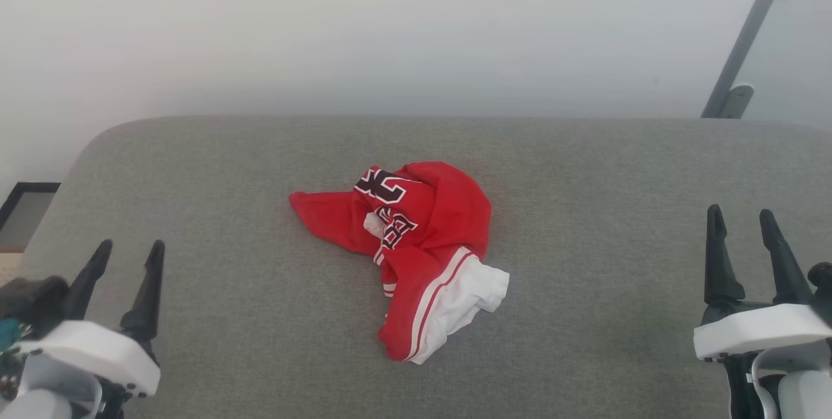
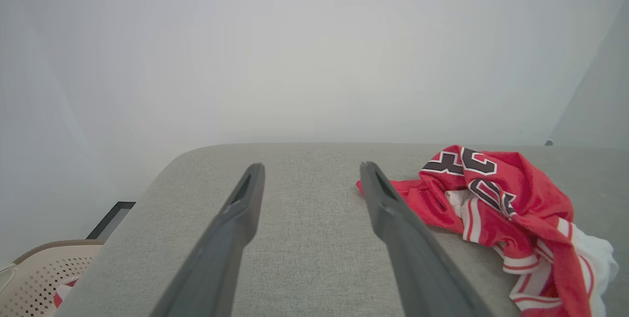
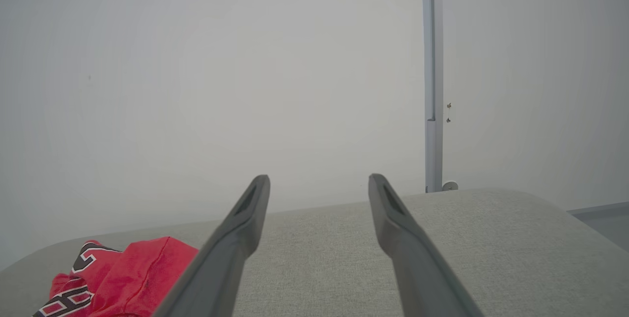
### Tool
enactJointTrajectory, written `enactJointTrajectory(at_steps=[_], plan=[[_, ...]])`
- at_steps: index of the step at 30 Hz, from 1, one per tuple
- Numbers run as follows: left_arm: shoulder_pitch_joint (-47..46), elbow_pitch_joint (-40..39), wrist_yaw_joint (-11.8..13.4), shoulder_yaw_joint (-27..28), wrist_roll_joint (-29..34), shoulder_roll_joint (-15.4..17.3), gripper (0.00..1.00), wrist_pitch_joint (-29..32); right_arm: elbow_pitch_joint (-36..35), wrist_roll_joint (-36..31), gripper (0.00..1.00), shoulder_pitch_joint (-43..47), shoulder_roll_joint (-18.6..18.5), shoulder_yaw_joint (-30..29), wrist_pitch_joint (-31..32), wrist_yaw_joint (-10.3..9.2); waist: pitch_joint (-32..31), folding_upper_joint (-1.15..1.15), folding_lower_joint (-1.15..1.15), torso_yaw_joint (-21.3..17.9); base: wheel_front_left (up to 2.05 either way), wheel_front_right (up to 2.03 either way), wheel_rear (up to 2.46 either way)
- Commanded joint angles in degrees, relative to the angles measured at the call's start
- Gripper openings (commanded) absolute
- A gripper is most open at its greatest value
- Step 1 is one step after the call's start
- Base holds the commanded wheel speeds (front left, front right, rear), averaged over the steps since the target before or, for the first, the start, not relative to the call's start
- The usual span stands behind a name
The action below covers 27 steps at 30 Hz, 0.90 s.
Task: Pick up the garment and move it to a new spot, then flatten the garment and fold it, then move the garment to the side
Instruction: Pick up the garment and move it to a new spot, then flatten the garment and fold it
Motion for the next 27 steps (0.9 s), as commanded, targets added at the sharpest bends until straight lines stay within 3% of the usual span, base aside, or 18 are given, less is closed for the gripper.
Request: enactJointTrajectory(at_steps=[1, 20, 26, 27], plan=[[0.86, -0.54, 0.39, 0.57, -0.08, 0.07, 1.00, -0.59, 0.06, -0.11, 1.00, 0.40, 0.10, 0.06, -0.32, -0.02, -0.03, 0.00, 0.00, 0.24, 0.00, 0.00, 0.00], [5.97, -5.20, 1.15, 4.26, -0.37, -1.41, 1.00, -1.97, -0.49, 0.40, 1.00, 1.51, 0.23, 1.72, 0.81, -0.02, 0.93, 0.00, 0.00, 2.99, 0.00, 0.00, 0.00], [5.04, -6.76, 1.64, 3.58, -0.33, -2.34, 1.00, -1.75, -0.44, 2.21, 1.00, 0.55, -0.66, 5.98, 4.44, -0.01, 2.82, 0.00, 0.00, 5.60, 0.00, 0.00, 0.00], [4.64, -7.12, 1.75, 3.38, -0.31, -2.88, 1.00, -1.74, -0.13, 3.44, 1.00, -0.22, -1.85, 8.01, 7.46, -0.02, 3.92, 0.00, 0.00, 6.98, 0.00, 0.00, 0.00]])
